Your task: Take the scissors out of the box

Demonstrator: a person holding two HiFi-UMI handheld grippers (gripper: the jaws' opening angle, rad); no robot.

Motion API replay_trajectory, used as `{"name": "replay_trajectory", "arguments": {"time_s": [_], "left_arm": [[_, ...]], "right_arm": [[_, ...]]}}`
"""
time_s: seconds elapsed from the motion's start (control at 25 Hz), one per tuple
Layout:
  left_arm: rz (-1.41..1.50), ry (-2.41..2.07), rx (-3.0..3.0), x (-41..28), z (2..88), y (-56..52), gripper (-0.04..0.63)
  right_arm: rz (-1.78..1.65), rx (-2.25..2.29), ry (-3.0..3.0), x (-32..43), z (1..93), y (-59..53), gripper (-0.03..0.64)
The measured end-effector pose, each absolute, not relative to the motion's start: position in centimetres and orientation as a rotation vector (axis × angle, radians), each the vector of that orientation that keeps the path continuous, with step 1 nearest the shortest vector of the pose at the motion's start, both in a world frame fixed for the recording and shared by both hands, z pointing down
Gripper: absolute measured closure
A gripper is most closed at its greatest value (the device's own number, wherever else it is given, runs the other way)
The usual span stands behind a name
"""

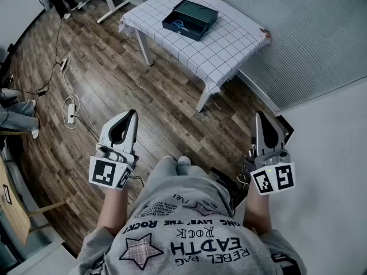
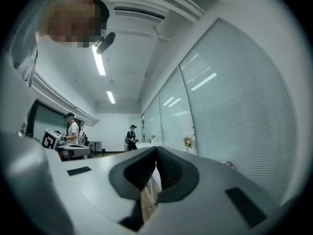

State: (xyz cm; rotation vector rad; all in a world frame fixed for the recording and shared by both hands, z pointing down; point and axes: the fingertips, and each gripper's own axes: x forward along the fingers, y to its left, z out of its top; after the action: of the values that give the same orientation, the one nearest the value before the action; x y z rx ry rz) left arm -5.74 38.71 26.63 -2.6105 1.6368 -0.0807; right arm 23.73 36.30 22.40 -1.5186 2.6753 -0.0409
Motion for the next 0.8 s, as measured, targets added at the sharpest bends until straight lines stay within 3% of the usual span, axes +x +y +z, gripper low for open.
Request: {"name": "replay_trajectory", "arguments": {"time_s": [0.8], "left_arm": [[-0.069, 1.606, -2.639, -3.8, 26.8, 38.0, 0.591]], "right_arm": [[-0.056, -1.487, 2.656, 24.9, 22.1, 36.4, 0.600]]}}
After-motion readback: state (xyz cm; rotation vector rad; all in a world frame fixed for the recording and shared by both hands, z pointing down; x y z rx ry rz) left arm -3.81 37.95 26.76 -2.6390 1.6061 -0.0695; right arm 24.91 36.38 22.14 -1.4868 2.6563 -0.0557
